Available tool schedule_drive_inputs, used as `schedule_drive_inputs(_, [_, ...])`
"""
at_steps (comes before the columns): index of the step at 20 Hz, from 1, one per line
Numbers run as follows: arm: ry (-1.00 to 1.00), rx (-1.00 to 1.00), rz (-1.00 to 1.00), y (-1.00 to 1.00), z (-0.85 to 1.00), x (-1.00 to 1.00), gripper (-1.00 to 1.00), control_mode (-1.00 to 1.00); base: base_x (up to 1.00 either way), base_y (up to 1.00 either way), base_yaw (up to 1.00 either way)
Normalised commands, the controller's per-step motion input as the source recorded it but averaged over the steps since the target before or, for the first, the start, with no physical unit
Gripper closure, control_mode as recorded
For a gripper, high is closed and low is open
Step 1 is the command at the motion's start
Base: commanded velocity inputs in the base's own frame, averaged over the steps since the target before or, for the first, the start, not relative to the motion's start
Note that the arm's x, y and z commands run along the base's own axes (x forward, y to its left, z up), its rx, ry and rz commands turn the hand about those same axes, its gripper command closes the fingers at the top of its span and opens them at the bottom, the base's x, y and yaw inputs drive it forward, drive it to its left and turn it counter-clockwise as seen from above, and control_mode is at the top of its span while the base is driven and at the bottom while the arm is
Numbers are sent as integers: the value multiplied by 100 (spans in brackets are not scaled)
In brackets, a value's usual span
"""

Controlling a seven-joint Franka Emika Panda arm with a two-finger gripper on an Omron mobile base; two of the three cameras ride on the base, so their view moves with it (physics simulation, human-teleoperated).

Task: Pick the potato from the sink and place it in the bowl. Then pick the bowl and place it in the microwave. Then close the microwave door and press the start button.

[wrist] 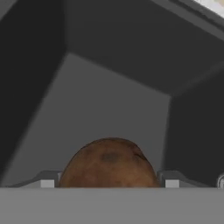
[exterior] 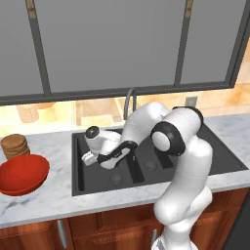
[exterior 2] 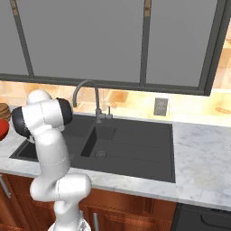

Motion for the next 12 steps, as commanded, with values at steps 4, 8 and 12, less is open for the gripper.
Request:
schedule_drive_inputs(4, [0,1,0,30,100,-72,100,-100,0,0,0])
schedule_drive_inputs(8, [0,6,6,33,100,-59,100,-100,0,0,0])
schedule_drive_inputs(12, [0,20,13,21,92,-49,100,-100,0,0,0])
